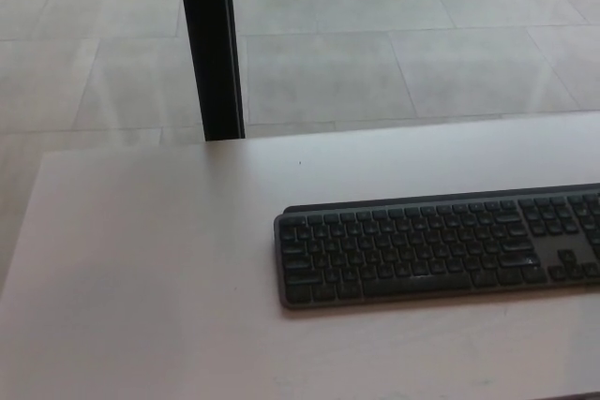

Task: The robot uses its right fingers to click on the space key of the black keyboard placed on the center of the white desk.

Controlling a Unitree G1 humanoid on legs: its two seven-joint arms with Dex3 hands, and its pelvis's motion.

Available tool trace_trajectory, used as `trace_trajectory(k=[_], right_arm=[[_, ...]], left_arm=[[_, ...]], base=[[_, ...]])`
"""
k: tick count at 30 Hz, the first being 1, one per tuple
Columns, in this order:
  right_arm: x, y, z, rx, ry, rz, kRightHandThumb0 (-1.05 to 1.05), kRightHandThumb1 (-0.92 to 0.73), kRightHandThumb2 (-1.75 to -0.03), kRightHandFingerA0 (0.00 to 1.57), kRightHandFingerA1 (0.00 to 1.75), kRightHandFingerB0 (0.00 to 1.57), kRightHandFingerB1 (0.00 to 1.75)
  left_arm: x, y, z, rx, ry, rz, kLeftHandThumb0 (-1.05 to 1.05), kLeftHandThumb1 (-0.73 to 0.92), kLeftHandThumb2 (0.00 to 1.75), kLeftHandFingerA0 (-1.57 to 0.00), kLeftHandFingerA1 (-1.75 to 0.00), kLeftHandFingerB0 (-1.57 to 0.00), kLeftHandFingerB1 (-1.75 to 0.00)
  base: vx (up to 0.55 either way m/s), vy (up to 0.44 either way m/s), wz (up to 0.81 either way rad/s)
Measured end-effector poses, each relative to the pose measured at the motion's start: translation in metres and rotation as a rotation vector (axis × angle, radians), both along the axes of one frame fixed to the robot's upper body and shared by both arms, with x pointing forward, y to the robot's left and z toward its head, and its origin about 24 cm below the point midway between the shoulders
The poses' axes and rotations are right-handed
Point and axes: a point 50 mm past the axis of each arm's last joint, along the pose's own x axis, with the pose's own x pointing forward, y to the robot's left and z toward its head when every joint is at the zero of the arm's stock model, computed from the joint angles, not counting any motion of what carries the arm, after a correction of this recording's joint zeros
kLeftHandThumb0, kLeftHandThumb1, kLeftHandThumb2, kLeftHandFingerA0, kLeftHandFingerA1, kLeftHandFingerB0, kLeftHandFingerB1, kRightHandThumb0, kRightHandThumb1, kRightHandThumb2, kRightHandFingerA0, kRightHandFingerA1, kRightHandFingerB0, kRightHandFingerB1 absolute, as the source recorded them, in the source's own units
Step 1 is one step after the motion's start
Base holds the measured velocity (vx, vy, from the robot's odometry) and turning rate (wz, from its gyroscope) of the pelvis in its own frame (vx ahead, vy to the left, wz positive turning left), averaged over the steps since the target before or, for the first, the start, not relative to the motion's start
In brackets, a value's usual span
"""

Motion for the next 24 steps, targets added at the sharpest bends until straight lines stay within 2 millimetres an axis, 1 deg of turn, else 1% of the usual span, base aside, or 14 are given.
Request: trace_trajectory(k=[3, 4, 5, 6, 10, 11, 12, 13, 14, 19, 20, 21, 23, 24], right_arm=[[0.012, 0.026, -0.009, -0.051, 0.055, 0.114, -0.33, -0.57, -0.57, 0.90, 0.64, 0.56, 0.42], [0.015, 0.034, -0.013, -0.071, 0.077, 0.149, -0.32, -0.55, -0.56, 0.98, 0.83, 0.56, 0.42], [0.017, 0.040, -0.016, -0.088, 0.095, 0.178, -0.32, -0.55, -0.56, 0.98, 0.83, 0.56, 0.42], [0.019, 0.046, -0.019, -0.101, 0.111, 0.202, -0.33, -0.57, -0.57, 0.90, 0.73, 0.58, 0.42], [0.025, 0.078, -0.041, -0.197, 0.223, 0.352, -0.36, -0.57, -0.56, 0.87, 0.75, 0.58, 0.43], [0.026, 0.086, -0.048, -0.225, 0.256, 0.392, -0.38, -0.57, -0.56, 0.89, 0.84, 0.56, 0.43], [0.026, 0.092, -0.052, -0.246, 0.279, 0.420, -0.42, -0.57, -0.57, 0.89, 0.78, 0.57, 0.43], [0.026, 0.100, -0.058, -0.275, 0.306, 0.457, -0.44, -0.56, -0.57, 0.88, 0.83, 0.60, 0.44], [0.026, 0.105, -0.061, -0.297, 0.323, 0.479, -0.43, -0.57, -0.57, 0.86, 0.86, 0.60, 0.45], [0.025, 0.125, -0.078, -0.432, 0.412, 0.591, -0.51, -0.59, -0.58, 0.83, 0.77, 0.64, 0.43], [0.025, 0.127, -0.079, -0.457, 0.425, 0.602, -0.48, -0.61, -0.58, 0.81, 0.88, 0.65, 0.43], [0.025, 0.129, -0.080, -0.485, 0.438, 0.616, -0.45, -0.60, -0.58, 0.82, 0.77, 0.64, 0.44], [0.024, 0.133, -0.083, -0.550, 0.468, 0.649, -0.45, -0.60, -0.58, 0.82, 0.77, 0.64, 0.44], [0.024, 0.134, -0.085, -0.583, 0.484, 0.666, -0.45, -0.56, -0.59, 0.86, 0.70, 0.64, 0.47]], left_arm=[[0.000, 0.000, 0.000, 0.000, 0.000, 0.000, -0.54, 0.73, 0.61, -0.64, -0.78, -0.55, -0.57], [0.000, 0.000, 0.000, 0.000, 0.000, 0.000, -0.54, 0.71, 0.61, -0.65, -0.78, -0.55, -0.58], [0.000, 0.000, 0.000, -0.001, 0.000, 0.000, -0.54, 0.71, 0.61, -0.65, -0.78, -0.55, -0.58], [0.000, 0.000, 0.000, -0.001, -0.001, 0.000, -0.54, 0.72, 0.61, -0.65, -0.78, -0.55, -0.57], [0.000, 0.000, 0.000, -0.001, -0.002, 0.000, -0.54, 0.73, 0.62, -0.61, -0.75, -0.53, -0.56], [0.001, 0.000, 0.000, -0.001, -0.003, 0.000, -0.55, 0.73, 0.62, -0.62, -0.74, -0.54, -0.56], [0.001, 0.000, 0.000, -0.001, -0.003, 0.000, -0.55, 0.74, 0.62, -0.63, -0.75, -0.55, -0.56], [0.001, 0.000, 0.000, -0.001, -0.002, -0.003, -0.55, 0.73, 0.62, -0.67, -0.78, -0.59, -0.59], [0.001, 0.000, 0.000, -0.001, -0.001, -0.004, -0.54, 0.73, 0.62, -0.67, -0.75, -0.57, -0.58], [0.002, -0.001, 0.000, 0.000, 0.001, -0.007, -0.54, 0.72, 0.62, -0.64, -0.69, -0.53, -0.53], [0.002, -0.001, 0.000, 0.000, 0.001, -0.008, -0.54, 0.72, 0.61, -0.65, -0.72, -0.52, -0.54], [0.002, -0.001, 0.000, 0.000, 0.001, -0.008, -0.53, 0.72, 0.62, -0.63, -0.72, -0.52, -0.55], [0.002, -0.001, 0.000, 0.000, 0.002, -0.010, -0.53, 0.72, 0.62, -0.63, -0.72, -0.52, -0.55], [0.002, -0.001, 0.000, 0.001, 0.002, -0.010, -0.54, 0.73, 0.61, -0.66, -0.74, -0.55, -0.56]], base=[[0.00, 0.000, 0.00], [0.00, 0.000, 0.00], [0.00, 0.000, 0.00], [0.00, 0.000, 0.00], [0.00, 0.000, 0.00], [0.00, 0.000, 0.00], [0.00, 0.000, 0.00], [0.00, 0.000, 0.00], [0.00, 0.000, 0.00], [0.00, 0.000, 0.00], [0.00, 0.000, 0.00], [0.00, 0.000, 0.00], [0.00, 0.000, 0.00], [0.00, 0.000, 0.00]])
